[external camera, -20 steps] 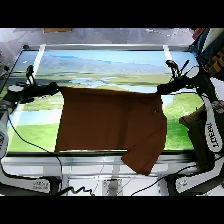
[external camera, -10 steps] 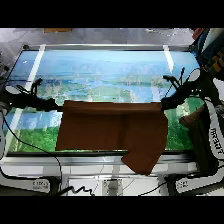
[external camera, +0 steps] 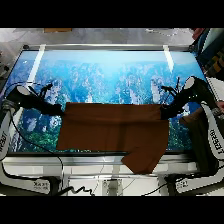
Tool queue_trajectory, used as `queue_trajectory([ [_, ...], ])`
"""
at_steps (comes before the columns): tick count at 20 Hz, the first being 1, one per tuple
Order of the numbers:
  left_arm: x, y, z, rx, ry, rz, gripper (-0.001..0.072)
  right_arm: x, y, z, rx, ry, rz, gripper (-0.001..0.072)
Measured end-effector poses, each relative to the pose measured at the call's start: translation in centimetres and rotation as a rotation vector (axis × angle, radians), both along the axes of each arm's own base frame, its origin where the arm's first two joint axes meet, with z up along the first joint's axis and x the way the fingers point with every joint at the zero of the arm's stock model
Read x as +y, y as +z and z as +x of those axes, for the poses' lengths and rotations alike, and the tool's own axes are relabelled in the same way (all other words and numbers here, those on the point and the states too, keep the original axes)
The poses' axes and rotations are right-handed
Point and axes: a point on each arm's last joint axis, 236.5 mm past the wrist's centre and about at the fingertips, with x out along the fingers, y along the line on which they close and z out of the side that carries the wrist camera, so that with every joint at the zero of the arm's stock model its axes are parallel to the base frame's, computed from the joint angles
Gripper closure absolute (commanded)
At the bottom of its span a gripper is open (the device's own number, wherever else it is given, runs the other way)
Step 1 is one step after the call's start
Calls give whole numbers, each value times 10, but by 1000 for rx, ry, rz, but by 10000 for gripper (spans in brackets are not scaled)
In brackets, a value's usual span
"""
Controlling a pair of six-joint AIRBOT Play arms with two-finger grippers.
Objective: Fold the clothes and pants, and hang the long-sleeved shirts on hangers.
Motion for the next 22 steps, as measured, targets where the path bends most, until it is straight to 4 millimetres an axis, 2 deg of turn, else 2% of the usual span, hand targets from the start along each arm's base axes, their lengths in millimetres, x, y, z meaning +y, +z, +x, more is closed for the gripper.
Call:
queue_trajectory([
  [1,-1,-1,-1,7,0,-1,1,0,0,0,0,-6,-1,165],
  [2,-1,-2,-2,11,-3,-2,1,0,-1,1,0,-12,-3,285],
  [3,-1,-2,-2,14,-7,1,1,0,-1,2,-5,-16,-5,370],
  [5,5,-1,-3,17,-27,32,1,-1,4,2,-19,-20,-11,385],
  [7,23,2,-8,34,-63,108,2,-4,16,4,-61,-20,-29,387],
  [9,41,11,-13,50,-68,180,3,-8,35,4,-122,-20,-48,387],
  [11,57,23,-16,44,-52,228,6,-12,56,-6,-184,-31,-61,387],
  [13,71,37,-18,25,-24,259,16,-18,68,-29,-216,-59,-72,407],
  [16,86,57,-19,-16,27,278,16,-30,64,-81,-205,-131,-84,405],
  [17,87,62,-19,-28,43,268,15,-32,57,-100,-185,-160,-84,393],
  [18,87,66,-17,-41,58,251,15,-34,48,-117,-165,-188,-83,299],
  [19,85,69,-16,-53,69,235,15,-34,36,-132,-140,-216,-79,234],
  [22,81,75,-12,-75,91,201,15,-30,-1,-159,-92,-302,-64,235],
])
